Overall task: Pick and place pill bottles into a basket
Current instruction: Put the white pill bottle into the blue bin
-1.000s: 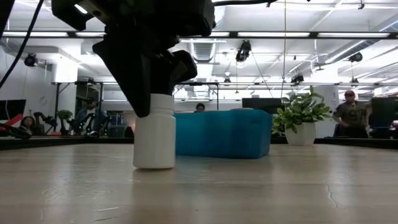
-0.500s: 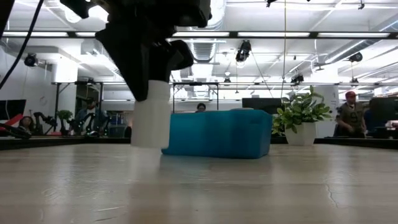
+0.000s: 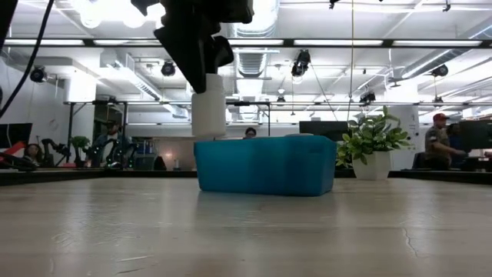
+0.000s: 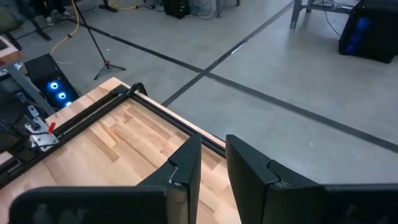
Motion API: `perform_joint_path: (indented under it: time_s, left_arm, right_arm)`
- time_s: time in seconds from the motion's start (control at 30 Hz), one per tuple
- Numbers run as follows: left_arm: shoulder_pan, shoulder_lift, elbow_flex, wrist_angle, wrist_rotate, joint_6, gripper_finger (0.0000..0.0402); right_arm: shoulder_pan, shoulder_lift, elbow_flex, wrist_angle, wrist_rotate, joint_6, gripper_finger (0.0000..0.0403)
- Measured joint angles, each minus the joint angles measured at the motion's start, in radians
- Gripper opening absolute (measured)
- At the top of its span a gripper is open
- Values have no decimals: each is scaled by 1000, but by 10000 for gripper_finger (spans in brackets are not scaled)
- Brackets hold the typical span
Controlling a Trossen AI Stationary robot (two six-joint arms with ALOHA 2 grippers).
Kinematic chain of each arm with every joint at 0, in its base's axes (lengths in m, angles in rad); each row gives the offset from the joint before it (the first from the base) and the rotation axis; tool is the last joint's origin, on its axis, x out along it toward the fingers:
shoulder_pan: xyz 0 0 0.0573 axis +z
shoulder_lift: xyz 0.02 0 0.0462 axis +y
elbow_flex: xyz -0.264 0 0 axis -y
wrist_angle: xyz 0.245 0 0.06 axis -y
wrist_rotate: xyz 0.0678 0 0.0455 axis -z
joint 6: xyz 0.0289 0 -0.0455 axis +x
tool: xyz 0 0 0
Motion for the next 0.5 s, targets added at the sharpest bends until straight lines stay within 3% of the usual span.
perform_joint_path:
  time_s: [0.5]
  left_arm:
    - [131, -18, 11, -14, 0, 83, 140]
  right_arm:
    - [0, 0, 0, 13, 0, 9, 68]
